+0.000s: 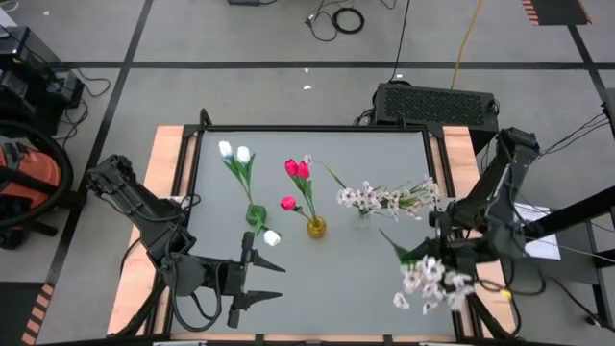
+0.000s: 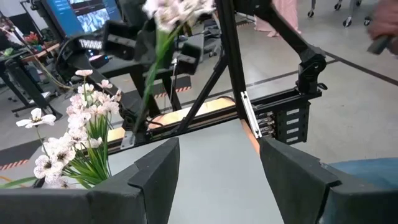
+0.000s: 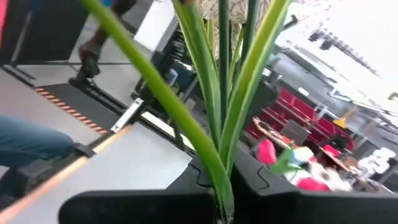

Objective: Sort flowers into vase by color
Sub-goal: Put the white flowers into the transparent flower vase

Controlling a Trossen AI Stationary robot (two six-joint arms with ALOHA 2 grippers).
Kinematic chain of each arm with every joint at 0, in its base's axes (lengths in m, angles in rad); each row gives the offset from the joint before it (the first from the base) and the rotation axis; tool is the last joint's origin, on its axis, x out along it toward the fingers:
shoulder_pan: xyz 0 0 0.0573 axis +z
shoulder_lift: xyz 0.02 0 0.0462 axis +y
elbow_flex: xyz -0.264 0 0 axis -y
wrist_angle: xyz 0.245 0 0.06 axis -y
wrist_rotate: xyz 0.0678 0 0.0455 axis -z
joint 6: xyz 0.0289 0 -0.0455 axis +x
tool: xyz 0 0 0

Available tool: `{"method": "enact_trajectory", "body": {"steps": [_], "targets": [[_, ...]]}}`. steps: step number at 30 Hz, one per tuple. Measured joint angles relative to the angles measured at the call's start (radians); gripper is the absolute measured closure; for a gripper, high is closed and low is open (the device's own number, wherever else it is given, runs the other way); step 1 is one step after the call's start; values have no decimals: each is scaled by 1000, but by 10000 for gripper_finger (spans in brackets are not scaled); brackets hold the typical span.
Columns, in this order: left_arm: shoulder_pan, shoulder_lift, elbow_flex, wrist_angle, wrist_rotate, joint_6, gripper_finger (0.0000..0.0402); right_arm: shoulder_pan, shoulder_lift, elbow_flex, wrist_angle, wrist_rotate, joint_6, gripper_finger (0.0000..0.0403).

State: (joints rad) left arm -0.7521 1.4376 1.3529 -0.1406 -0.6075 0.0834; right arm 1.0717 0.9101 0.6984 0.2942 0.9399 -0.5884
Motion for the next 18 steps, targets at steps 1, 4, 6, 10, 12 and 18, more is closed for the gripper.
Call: {"method": "enact_trajectory", "body": {"steps": [1,4,6,10,12,18], "targets": [[0,0,0,0,0,0,172,-8,-29,-28,10,-2,-5,401],[0,0,0,0,0,2,172,-42,-106,-100,31,-20,-13,401],[0,0,0,0,0,5,172,-67,-150,-138,34,-45,-20,401],[0,0,0,0,0,5,172,-138,-193,-200,34,-115,-26,401],[0,0,0,0,0,5,172,-178,-190,-210,35,-144,-12,401],[0,0,0,-1,0,8,172,-274,-153,-210,35,-223,49,401]]}}
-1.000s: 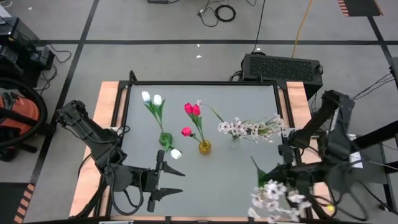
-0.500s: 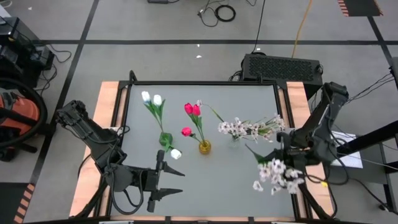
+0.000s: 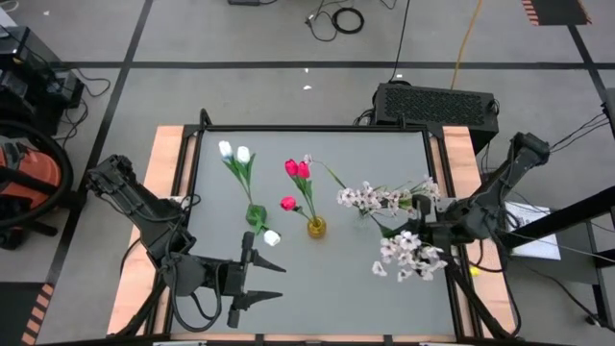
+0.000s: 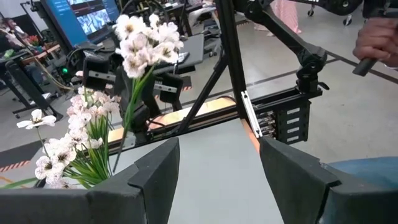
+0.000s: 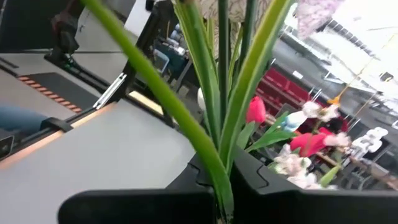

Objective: Sort flowers into vase by color
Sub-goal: Put the white flowers into the transparent flower vase

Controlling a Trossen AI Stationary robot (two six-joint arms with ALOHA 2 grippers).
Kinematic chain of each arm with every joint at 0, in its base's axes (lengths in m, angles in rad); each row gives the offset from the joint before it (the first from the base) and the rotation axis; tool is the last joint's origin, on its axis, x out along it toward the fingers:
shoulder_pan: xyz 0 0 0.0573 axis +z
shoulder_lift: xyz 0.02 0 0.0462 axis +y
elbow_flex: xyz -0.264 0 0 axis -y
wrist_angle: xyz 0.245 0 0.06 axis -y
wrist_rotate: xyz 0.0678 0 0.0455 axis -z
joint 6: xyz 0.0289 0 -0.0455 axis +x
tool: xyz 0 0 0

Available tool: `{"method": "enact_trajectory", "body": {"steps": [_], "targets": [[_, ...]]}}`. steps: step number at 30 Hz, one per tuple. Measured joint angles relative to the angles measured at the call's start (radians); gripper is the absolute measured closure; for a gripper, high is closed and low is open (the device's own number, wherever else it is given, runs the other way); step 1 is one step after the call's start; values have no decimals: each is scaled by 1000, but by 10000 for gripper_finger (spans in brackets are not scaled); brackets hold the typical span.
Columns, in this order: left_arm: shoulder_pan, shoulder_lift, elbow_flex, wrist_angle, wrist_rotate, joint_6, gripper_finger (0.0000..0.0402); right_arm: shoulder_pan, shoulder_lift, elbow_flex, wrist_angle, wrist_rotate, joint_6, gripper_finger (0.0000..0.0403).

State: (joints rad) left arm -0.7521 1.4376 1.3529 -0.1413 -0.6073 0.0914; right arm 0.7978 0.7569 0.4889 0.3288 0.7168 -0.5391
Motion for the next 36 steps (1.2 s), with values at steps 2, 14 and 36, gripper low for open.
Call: {"method": "enact_trajectory", "body": {"steps": [2,14,36], "targets": [[0,0,0,0,0,0,172,-26,18,0,-4,-22,20,401],[0,0,0,-3,0,0,172,-118,79,0,-9,-73,131,401],[-1,0,0,-11,0,-2,172,-207,115,-34,-14,-70,208,401]]}}
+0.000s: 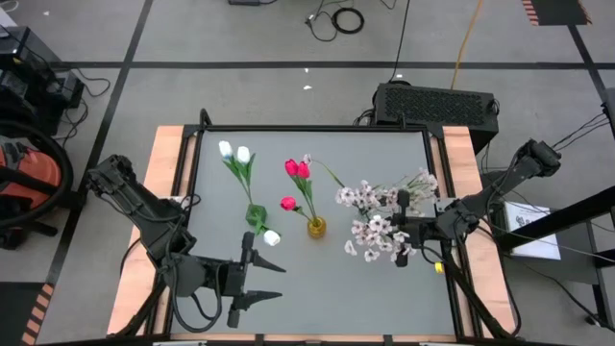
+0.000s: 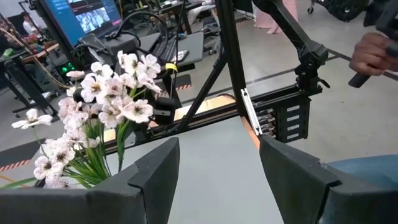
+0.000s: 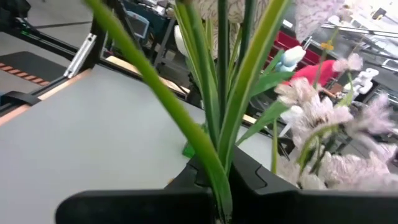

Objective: Sort flowers into vase by color
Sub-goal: Put the white flowers into the transparent flower vase

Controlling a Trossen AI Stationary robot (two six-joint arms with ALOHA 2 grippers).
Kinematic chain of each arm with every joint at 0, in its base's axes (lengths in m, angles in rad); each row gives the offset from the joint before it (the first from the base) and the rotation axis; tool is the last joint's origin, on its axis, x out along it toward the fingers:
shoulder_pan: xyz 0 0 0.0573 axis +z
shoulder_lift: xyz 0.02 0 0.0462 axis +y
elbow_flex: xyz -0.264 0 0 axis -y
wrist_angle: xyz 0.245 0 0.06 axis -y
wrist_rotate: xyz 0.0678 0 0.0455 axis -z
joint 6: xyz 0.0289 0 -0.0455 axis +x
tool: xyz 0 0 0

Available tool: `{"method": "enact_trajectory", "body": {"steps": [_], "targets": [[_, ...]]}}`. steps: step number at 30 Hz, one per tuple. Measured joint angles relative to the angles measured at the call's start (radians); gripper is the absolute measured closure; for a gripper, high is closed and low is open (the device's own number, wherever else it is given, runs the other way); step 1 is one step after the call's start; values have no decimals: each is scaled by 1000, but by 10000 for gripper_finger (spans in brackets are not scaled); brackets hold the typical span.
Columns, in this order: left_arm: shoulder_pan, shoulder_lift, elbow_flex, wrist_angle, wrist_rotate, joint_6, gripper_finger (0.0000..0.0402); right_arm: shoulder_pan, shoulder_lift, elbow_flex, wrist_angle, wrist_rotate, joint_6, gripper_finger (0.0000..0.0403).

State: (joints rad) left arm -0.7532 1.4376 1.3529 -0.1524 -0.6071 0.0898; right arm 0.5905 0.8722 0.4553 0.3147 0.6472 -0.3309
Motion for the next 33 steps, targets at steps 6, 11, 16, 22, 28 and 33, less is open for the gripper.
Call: {"method": "enact_trajectory", "body": {"steps": [6,11,16,22,28,33], "targets": [[0,0,0,0,0,-2,172,-22,-1,-38,20,1,48,401],[0,0,0,0,0,-5,172,-28,-1,-47,18,2,76,401],[0,0,0,0,0,-5,172,-28,-1,-47,22,2,84,401],[0,0,0,0,0,-5,172,-27,-1,-47,135,23,91,401],[0,0,0,0,0,-6,172,-35,-1,-47,146,144,159,401],[0,0,0,0,1,-6,172,-52,-1,-47,118,136,196,401]]}}
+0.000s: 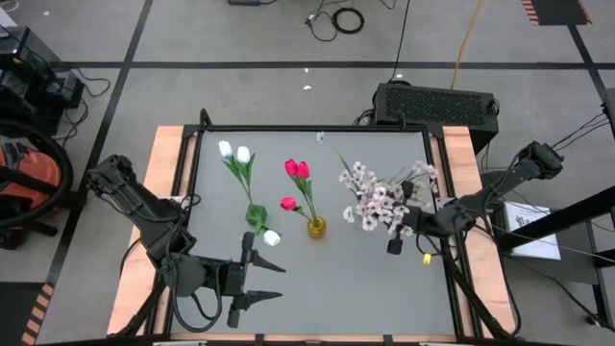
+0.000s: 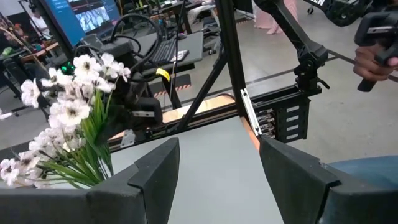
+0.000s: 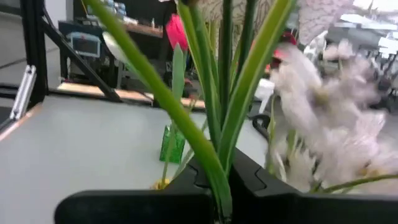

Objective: Sort flowers into vase by color
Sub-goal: Put the white flowers into the transparent flower vase

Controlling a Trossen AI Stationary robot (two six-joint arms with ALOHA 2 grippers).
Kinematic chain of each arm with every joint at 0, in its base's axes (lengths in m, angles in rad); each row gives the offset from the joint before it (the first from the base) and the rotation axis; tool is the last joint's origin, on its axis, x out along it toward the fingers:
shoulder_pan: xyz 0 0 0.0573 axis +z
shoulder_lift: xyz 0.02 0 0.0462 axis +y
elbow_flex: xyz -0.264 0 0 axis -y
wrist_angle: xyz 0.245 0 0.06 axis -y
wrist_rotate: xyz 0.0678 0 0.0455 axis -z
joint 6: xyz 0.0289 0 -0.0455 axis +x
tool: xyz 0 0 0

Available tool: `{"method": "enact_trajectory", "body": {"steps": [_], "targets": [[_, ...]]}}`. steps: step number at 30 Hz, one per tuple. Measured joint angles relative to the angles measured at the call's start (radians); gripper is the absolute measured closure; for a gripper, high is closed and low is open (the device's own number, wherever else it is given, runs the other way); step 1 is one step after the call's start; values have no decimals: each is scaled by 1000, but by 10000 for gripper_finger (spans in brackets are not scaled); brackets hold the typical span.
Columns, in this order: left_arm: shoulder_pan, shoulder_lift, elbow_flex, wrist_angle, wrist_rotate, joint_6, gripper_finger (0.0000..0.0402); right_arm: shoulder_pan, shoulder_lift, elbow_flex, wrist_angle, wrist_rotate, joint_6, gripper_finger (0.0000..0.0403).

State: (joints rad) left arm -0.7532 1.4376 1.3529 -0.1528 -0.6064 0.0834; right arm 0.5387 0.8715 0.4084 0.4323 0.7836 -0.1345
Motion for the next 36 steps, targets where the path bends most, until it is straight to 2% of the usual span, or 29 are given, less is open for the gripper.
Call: {"method": "enact_trajectory", "body": {"steps": [7,23,27,36], "targets": [[0,0,0,0,0,0,172,-20,0,0,-92,-3,115,401],[0,0,0,0,0,0,172,-23,0,0,-147,7,194,398],[0,0,0,-2,0,-1,172,-22,0,0,-142,27,219,371],[0,0,0,-18,0,-2,172,-22,0,8,-90,26,201,282]]}}
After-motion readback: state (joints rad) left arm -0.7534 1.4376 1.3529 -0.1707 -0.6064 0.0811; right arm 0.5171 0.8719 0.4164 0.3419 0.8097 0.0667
